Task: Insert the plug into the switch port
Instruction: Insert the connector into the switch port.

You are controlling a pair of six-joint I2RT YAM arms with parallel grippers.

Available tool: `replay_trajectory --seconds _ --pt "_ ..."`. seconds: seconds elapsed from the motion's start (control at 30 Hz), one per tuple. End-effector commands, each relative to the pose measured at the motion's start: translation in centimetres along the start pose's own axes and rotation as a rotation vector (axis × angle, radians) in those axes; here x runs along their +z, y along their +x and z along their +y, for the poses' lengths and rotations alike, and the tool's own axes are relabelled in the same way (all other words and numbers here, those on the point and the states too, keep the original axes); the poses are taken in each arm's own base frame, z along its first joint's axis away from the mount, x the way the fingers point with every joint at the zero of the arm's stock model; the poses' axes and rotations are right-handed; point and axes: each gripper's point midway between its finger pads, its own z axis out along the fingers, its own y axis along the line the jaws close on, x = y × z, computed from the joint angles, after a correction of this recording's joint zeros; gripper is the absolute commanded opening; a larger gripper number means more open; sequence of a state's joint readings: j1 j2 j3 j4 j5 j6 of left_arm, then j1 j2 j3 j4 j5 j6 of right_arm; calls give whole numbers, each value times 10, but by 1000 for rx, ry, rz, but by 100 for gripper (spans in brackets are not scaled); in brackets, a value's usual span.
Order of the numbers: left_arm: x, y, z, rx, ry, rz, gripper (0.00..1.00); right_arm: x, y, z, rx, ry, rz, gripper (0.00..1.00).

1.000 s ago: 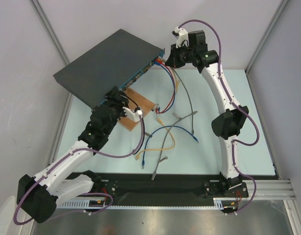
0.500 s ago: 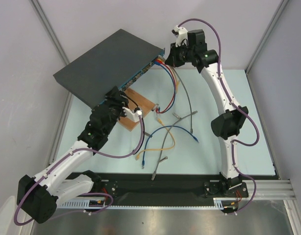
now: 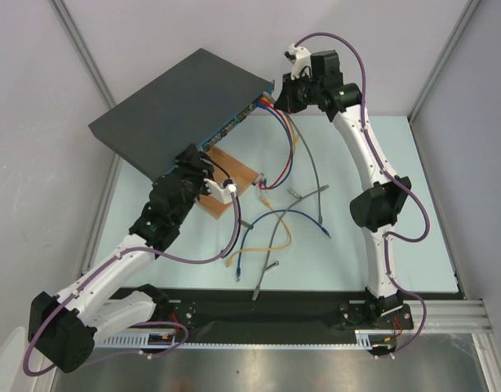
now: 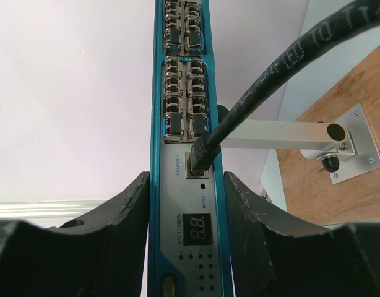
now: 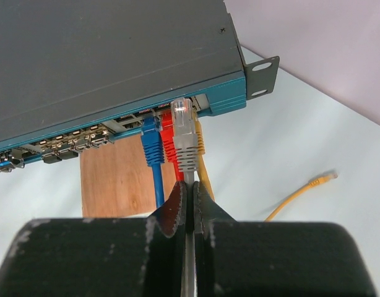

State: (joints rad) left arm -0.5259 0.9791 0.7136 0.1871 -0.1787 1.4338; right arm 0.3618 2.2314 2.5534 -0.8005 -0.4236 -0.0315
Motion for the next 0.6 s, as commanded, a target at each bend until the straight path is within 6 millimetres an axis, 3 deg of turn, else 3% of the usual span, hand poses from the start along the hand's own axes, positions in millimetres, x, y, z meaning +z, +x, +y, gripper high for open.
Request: replay_trajectory --seconds 0.0,0.57 --pt "-28 69 -3 45 38 324 0 5 -8 11 -40 -27 -26 0" --pt "-28 68 -5 32 45 321 0 2 6 11 -73 -26 33 0"
